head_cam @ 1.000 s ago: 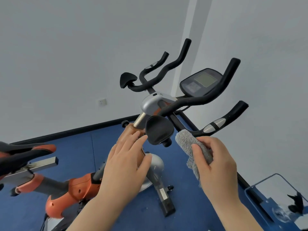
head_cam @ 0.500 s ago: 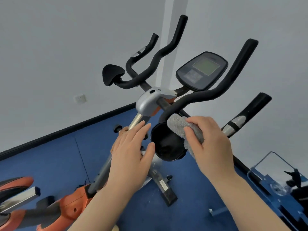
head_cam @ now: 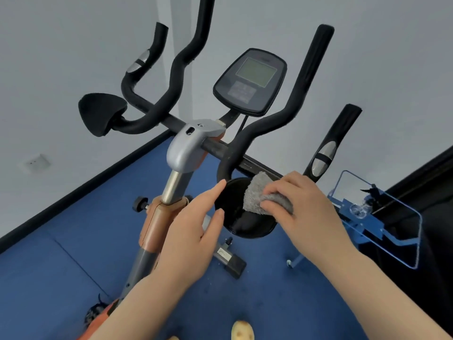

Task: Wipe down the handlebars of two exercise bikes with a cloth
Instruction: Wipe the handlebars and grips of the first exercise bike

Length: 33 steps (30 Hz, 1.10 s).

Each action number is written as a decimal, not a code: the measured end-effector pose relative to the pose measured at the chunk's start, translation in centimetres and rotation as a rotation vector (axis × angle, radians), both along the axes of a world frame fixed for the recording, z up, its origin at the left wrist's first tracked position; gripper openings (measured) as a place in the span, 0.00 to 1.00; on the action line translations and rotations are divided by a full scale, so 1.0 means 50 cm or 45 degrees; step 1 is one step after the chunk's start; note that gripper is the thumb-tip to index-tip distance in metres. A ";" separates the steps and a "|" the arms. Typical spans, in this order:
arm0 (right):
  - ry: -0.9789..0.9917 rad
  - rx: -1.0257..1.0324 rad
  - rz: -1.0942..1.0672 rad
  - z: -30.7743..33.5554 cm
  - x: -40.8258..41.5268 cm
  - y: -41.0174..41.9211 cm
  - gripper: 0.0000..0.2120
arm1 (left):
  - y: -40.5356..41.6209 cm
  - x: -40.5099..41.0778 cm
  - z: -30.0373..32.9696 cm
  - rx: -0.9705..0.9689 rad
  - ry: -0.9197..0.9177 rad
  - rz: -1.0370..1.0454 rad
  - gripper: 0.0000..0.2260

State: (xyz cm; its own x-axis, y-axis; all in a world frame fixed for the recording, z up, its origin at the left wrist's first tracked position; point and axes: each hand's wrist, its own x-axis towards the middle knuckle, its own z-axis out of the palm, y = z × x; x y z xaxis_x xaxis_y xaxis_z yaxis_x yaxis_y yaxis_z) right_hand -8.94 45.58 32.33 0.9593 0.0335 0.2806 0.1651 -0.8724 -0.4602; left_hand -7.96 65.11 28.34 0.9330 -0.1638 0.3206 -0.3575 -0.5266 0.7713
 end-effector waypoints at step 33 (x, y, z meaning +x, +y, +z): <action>-0.123 0.033 -0.060 0.007 0.025 0.066 0.04 | -0.004 -0.007 -0.032 -0.280 -0.002 0.078 0.16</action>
State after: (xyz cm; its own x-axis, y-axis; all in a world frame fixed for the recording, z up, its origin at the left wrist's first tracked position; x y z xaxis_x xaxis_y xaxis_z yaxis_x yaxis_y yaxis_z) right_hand -7.68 48.87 32.70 0.9279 -0.0196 0.3723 0.1689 -0.8682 -0.4667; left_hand -8.30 64.89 26.75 0.9386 -0.0330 0.3435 -0.3310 -0.3668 0.8694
